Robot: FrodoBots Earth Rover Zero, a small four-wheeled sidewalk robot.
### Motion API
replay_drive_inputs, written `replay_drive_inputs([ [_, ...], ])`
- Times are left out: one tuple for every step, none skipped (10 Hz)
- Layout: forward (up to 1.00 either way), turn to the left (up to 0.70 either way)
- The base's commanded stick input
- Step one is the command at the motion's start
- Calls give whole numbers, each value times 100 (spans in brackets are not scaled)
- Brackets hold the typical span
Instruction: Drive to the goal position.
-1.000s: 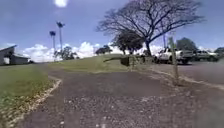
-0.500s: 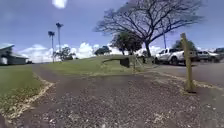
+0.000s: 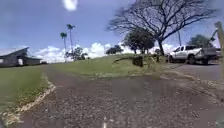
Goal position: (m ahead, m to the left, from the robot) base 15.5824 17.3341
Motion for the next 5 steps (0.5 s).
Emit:
replay_drive_inputs([
  [100, 40],
  [100, 40],
  [100, 29],
  [100, 25],
  [100, 18],
])
